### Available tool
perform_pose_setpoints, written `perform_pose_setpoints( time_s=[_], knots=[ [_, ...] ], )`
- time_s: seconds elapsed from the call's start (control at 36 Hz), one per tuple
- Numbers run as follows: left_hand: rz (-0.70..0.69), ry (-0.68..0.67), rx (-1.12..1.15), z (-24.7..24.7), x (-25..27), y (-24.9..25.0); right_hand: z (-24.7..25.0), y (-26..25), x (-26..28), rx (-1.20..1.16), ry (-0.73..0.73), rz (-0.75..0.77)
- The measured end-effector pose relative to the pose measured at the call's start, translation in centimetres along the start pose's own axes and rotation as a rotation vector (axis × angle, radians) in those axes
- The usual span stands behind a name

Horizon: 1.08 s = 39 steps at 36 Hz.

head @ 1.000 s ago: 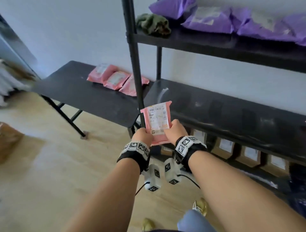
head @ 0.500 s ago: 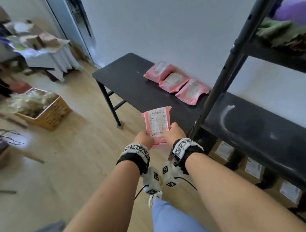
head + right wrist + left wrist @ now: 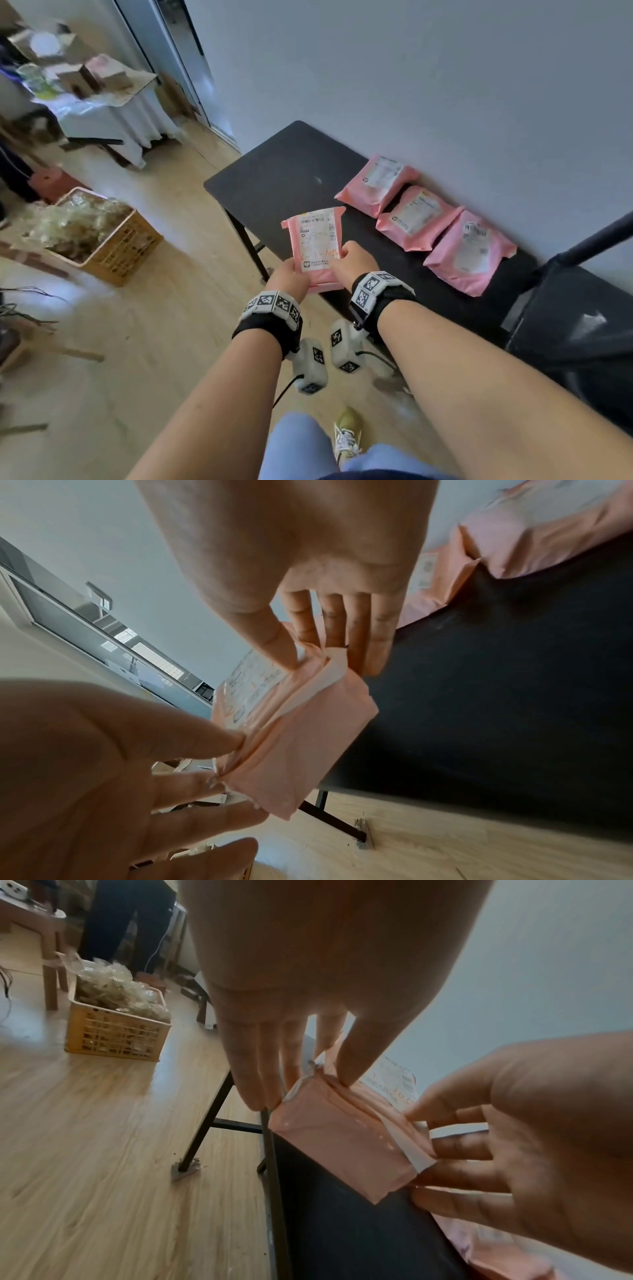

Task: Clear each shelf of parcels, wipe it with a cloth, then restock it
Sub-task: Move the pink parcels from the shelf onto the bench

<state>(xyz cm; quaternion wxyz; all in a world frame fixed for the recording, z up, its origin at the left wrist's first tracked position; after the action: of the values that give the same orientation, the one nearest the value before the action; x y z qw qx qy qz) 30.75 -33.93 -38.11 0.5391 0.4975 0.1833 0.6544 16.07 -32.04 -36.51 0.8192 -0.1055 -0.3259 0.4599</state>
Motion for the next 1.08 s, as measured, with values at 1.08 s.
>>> perform_pose_setpoints(
  time_s=[1.08],
  knots=[
    [-0.204,-0.430,-0.428,-1.0,-34.2,17.4,7.1,-9.0,-27.2,-0.007,0.161,-0.512]
  ],
)
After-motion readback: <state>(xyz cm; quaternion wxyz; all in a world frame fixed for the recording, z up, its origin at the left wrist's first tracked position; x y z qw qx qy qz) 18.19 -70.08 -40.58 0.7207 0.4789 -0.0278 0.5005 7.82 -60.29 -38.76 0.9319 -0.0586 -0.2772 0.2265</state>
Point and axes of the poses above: each hand's wrist, its own x-axis away from the middle knuckle, its own z-axis out of the back of the hand, y = z × x, the point moved 5 cm from there along -x, towards the middle knuckle, and after that the axes turned 12 degrees about x, right-handed, at the moved point
